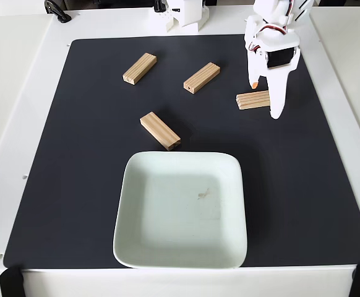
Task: Pick up the wooden block and place them on the plate.
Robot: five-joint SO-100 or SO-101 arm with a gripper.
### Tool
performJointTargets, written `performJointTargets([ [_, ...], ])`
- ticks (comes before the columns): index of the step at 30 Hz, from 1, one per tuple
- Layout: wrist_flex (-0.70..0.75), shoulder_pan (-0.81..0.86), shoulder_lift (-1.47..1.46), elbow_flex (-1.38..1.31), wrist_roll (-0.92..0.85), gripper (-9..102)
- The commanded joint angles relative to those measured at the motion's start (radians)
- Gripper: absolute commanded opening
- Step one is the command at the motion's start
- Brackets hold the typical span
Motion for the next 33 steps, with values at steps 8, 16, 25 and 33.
performJointTargets([
  [8, -0.006, -0.012, -0.009, 0.014, -0.009, 39],
  [16, -0.006, -0.012, -0.064, 0.0, -0.009, 39],
  [25, -0.008, -0.014, -0.069, 0.0, -0.009, 39],
  [33, -0.008, -0.012, -0.071, 0.006, -0.002, 39],
])
